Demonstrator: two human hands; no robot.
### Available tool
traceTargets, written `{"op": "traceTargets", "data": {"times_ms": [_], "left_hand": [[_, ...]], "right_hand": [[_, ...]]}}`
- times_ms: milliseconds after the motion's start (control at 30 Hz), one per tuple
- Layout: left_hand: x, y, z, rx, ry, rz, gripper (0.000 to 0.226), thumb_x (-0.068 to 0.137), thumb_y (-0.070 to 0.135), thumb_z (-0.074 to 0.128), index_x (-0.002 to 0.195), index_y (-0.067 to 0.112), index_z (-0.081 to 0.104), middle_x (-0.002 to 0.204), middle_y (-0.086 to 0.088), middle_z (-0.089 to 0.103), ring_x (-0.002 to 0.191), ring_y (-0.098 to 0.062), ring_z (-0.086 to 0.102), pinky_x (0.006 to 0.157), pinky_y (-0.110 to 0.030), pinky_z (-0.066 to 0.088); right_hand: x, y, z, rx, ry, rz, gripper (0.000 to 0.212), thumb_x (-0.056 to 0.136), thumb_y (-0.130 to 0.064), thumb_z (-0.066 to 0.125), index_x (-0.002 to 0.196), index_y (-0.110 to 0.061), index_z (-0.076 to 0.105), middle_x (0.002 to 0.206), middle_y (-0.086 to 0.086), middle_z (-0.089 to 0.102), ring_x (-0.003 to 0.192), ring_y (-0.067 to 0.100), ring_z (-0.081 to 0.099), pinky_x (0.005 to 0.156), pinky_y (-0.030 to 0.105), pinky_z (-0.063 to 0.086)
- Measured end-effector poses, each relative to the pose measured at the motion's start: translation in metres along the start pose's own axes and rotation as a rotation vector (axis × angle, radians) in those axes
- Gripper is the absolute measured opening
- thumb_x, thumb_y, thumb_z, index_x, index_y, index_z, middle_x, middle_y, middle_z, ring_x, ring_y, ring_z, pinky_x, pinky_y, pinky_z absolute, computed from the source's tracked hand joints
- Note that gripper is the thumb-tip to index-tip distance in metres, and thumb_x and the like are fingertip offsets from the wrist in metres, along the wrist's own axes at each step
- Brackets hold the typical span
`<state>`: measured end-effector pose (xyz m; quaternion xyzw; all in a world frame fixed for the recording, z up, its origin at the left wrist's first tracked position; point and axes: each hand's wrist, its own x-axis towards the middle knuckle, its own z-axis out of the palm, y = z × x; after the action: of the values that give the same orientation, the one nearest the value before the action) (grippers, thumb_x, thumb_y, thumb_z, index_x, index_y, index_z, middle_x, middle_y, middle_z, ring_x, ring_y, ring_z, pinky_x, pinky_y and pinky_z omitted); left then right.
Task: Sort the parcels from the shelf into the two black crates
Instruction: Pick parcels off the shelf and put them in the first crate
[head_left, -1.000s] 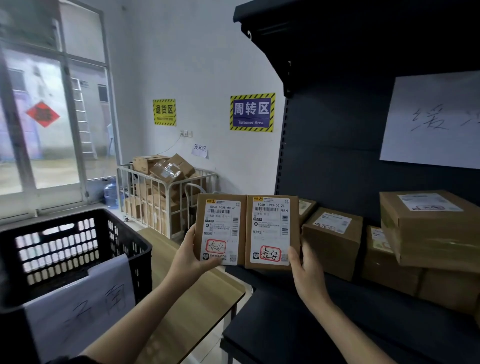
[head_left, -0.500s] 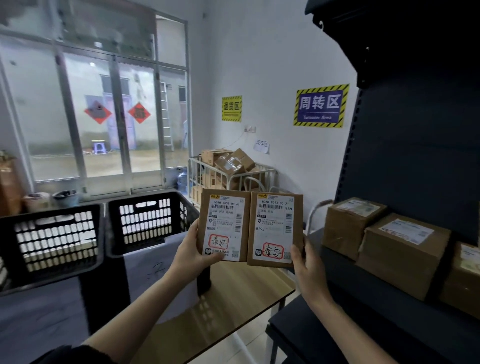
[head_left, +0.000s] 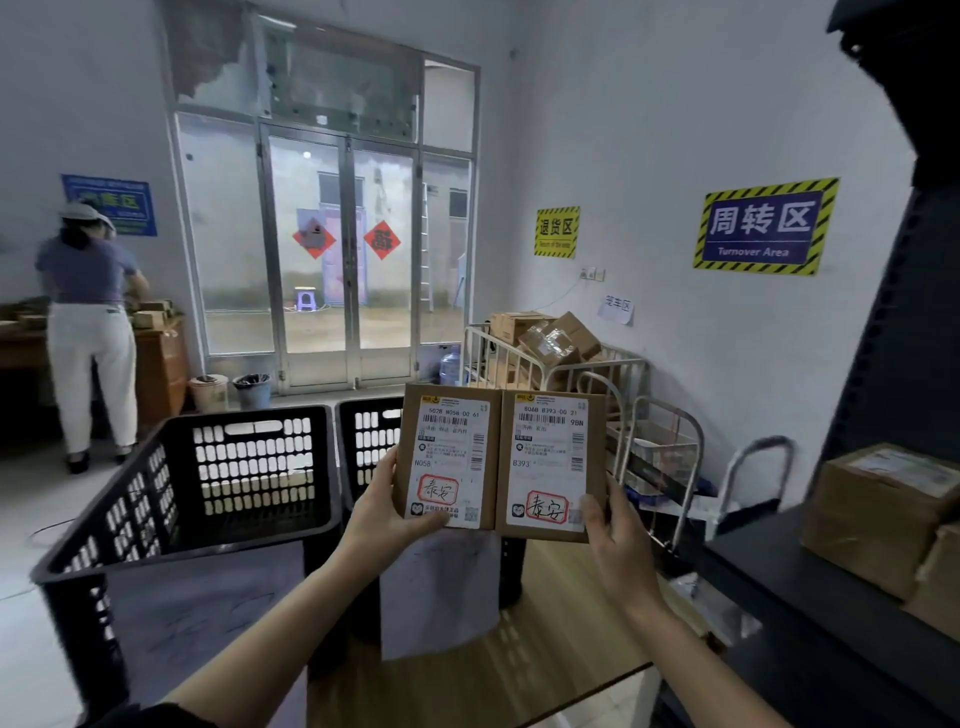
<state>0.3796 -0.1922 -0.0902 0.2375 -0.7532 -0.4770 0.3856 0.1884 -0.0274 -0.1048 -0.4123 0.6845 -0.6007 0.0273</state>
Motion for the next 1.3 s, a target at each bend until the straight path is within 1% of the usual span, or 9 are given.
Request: {"op": "traceTargets", "data": {"times_ms": [133,200,300,600,800,933,1033,1200,1300], "left_hand": [[0.011,-0.020,-0.054,0.037,0.048,-0.017,0.087,0.067,0.009,0.081,0.137,0.028,0.031,0.110,0.005,0.064,0.101,-0.011,0.064,0.091,-0.036,0.053],[0.020,-0.030,-0.083,0.050,0.066,-0.026,0.089,0.067,0.009,0.081,0.137,0.029,0.031,0.106,0.009,0.063,0.094,-0.006,0.065,0.082,-0.030,0.055],[0.035,-0.048,-0.127,0.033,0.074,-0.018,0.087,0.067,0.003,0.080,0.136,0.025,0.033,0.106,0.006,0.063,0.091,-0.007,0.067,0.070,-0.021,0.057],[0.065,-0.107,-0.257,0.110,0.129,-0.045,0.082,0.067,0.015,0.082,0.129,0.036,0.033,0.106,0.012,0.061,0.089,0.005,0.065,0.066,-0.011,0.053],[0.067,-0.137,-0.307,0.177,0.160,-0.158,0.086,0.068,0.022,0.082,0.137,0.029,0.030,0.114,0.005,0.062,0.105,-0.014,0.061,0.094,-0.038,0.051],[0.073,-0.154,-0.329,0.207,0.190,-0.226,0.083,0.068,0.023,0.082,0.134,0.027,0.032,0.105,0.013,0.060,0.101,-0.012,0.061,0.093,-0.036,0.050],[0.084,-0.168,-0.336,0.185,0.206,-0.290,0.082,0.069,0.023,0.081,0.135,0.024,0.032,0.107,0.007,0.061,0.102,-0.016,0.061,0.096,-0.043,0.050],[0.109,-0.195,-0.338,0.097,0.272,-0.394,0.068,0.081,0.029,0.070,0.137,0.019,0.033,0.117,-0.003,0.062,0.105,-0.021,0.063,0.097,-0.045,0.049],[0.126,-0.214,-0.340,0.100,0.314,-0.448,0.059,0.087,0.031,0.062,0.137,0.021,0.033,0.115,0.000,0.063,0.102,-0.019,0.063,0.094,-0.038,0.050]], "right_hand": [[0.009,-0.015,0.058,0.034,-0.033,-0.013,0.034,0.095,-0.033,0.042,0.129,-0.030,0.045,0.121,0.002,0.058,0.113,0.017,0.054,0.096,0.040,0.046],[0.014,-0.023,0.088,0.047,-0.052,-0.005,0.037,0.095,-0.035,0.042,0.131,-0.029,0.044,0.122,0.001,0.058,0.114,0.018,0.054,0.097,0.041,0.046],[0.026,-0.037,0.135,0.053,-0.074,-0.017,0.027,0.096,-0.031,0.042,0.121,-0.038,0.044,0.117,-0.001,0.059,0.111,0.018,0.056,0.095,0.041,0.047],[0.053,-0.064,0.280,0.048,-0.143,-0.042,0.029,0.097,-0.030,0.041,0.125,-0.030,0.044,0.116,0.003,0.057,0.109,0.014,0.052,0.094,0.031,0.044],[0.063,-0.065,0.344,0.066,-0.217,0.010,0.033,0.097,-0.029,0.042,0.129,-0.023,0.046,0.120,0.004,0.056,0.111,0.017,0.053,0.097,0.035,0.045],[0.069,-0.060,0.380,0.056,-0.270,0.026,0.034,0.096,-0.029,0.044,0.129,-0.021,0.047,0.119,0.003,0.056,0.112,0.017,0.053,0.097,0.037,0.046],[0.081,-0.052,0.400,0.042,-0.296,0.065,0.036,0.096,-0.029,0.044,0.131,-0.019,0.047,0.121,0.003,0.057,0.112,0.017,0.053,0.096,0.034,0.045],[0.108,-0.032,0.436,0.008,-0.310,0.115,0.032,0.096,-0.031,0.044,0.125,-0.018,0.049,0.115,0.002,0.060,0.095,0.009,0.053,0.069,0.010,0.039],[0.125,-0.017,0.460,-0.008,-0.304,0.152,0.032,0.097,-0.031,0.043,0.124,-0.017,0.049,0.111,0.001,0.060,0.089,0.007,0.050,0.063,0.009,0.036]]}}
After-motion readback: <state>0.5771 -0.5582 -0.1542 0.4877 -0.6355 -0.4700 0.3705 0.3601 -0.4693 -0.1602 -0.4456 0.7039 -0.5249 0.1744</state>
